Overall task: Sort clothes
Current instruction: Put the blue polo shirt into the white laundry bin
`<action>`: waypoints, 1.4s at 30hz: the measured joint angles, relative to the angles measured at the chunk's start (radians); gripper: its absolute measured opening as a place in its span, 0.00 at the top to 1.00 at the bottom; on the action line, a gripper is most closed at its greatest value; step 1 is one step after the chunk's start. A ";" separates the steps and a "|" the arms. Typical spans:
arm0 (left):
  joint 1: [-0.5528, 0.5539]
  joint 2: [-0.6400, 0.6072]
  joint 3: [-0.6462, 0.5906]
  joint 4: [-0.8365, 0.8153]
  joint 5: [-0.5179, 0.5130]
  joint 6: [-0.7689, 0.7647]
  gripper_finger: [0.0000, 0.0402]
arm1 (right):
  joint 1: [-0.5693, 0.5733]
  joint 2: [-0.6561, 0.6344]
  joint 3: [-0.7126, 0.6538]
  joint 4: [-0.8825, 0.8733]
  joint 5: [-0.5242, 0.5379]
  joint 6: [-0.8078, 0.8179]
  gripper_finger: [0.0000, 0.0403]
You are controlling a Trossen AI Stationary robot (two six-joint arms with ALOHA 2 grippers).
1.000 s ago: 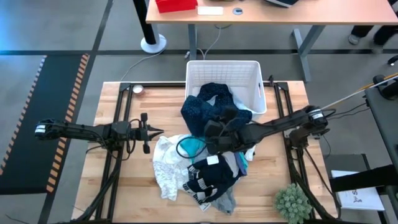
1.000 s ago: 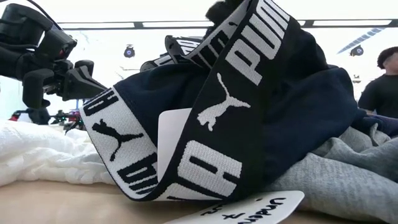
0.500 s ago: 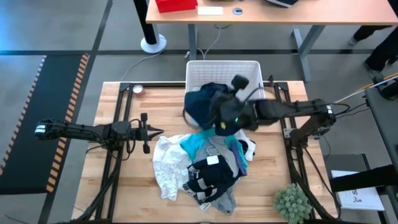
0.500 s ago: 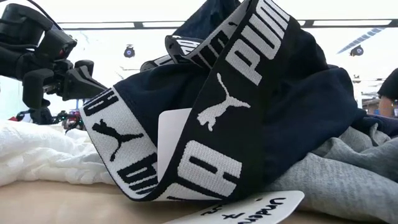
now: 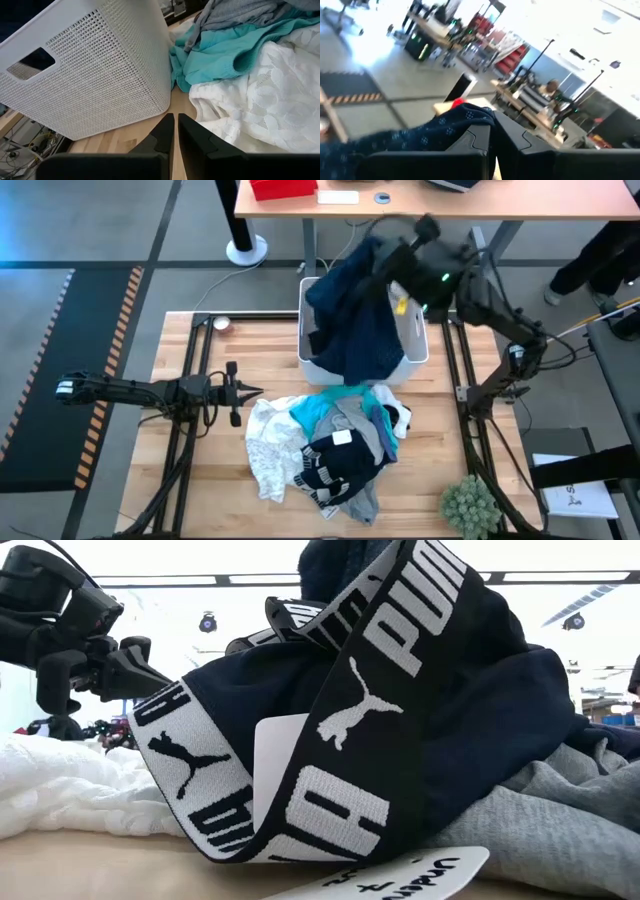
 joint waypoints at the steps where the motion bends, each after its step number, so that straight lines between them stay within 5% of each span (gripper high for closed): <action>1: 0.000 0.000 0.000 0.000 0.000 0.000 0.97 | -0.017 0.000 0.013 0.015 -0.011 -0.017 1.00; 16: 0.000 0.000 0.000 0.001 -0.006 0.000 0.97 | -0.217 0.003 0.059 0.015 -0.229 -0.111 1.00; 31: 0.000 0.000 0.000 0.001 -0.007 -0.011 0.97 | -0.392 0.005 0.059 -0.049 -0.362 0.018 1.00; 42: 0.002 0.000 0.000 0.053 -0.007 -0.427 0.97 | -0.386 0.059 0.036 -0.427 -0.663 0.198 1.00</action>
